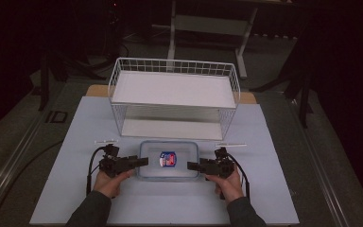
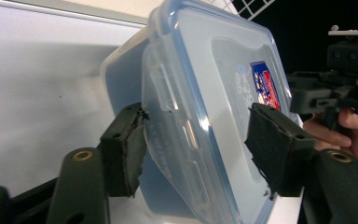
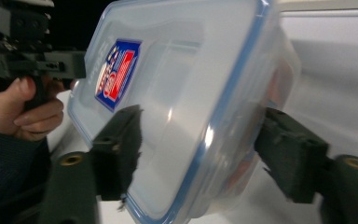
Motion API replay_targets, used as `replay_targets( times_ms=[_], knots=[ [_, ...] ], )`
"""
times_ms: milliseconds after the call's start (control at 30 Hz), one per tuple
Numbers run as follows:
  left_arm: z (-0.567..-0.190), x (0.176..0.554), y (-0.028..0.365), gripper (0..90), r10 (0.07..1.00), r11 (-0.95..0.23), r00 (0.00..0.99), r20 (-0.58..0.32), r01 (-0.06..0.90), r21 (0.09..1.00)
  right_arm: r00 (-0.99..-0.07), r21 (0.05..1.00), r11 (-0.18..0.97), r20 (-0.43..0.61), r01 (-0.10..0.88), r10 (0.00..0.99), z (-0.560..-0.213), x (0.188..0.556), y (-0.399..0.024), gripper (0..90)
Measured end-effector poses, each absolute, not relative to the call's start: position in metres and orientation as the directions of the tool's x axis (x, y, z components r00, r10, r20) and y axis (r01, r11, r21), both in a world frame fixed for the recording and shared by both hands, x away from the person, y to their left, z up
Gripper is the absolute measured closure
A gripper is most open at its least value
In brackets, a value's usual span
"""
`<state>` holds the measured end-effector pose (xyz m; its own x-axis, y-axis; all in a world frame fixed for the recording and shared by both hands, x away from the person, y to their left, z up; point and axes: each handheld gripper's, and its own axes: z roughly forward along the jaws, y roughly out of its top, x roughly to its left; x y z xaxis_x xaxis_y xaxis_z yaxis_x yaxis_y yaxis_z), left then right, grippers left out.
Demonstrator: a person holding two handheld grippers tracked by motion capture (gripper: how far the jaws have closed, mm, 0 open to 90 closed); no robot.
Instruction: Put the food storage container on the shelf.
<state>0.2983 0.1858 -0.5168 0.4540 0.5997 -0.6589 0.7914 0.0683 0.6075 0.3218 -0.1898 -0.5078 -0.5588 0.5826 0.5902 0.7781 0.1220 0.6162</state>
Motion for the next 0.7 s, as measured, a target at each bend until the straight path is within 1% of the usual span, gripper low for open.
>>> replay_targets(
  times_ms=[167, 267, 367, 467, 567, 700],
  knots=[
    [-0.514, 0.289, 0.188, 44.5, 0.589, 0.075, 0.464, -0.662, 0.784, 0.616, -0.556, 0.619, 0.095, 0.615, 0.780, 0.559, -0.506, 0.315, -0.198, 43.4],
    [-0.513, 0.286, 0.189, 46.1, 0.587, 0.073, 0.469, -0.660, 0.781, 0.621, -0.560, 0.618, 0.099, 0.619, 0.780, 0.551, -0.505, 0.313, -0.199, 45.4],
    [-0.512, 0.278, 0.191, 48.5, 0.579, 0.063, 0.485, -0.655, 0.775, 0.629, -0.567, 0.622, 0.092, 0.630, 0.777, 0.530, -0.505, 0.310, -0.203, 50.2],
    [-0.511, 0.274, 0.190, 48.8, 0.585, 0.053, 0.494, -0.643, 0.768, 0.639, -0.568, 0.621, 0.089, 0.638, 0.779, 0.519, -0.505, 0.309, -0.205, 51.0],
    [-0.510, 0.270, 0.188, 48.2, 0.602, 0.047, 0.501, -0.622, 0.755, 0.654, -0.593, 0.646, 0.105, 0.608, 0.756, 0.529, -0.503, 0.305, -0.204, 50.3],
    [-0.509, 0.269, 0.187, 48.1, 0.607, 0.047, 0.500, -0.618, 0.753, 0.656, -0.592, 0.649, 0.102, 0.602, 0.754, 0.536, -0.503, 0.303, -0.203, 50.4]
  ],
)
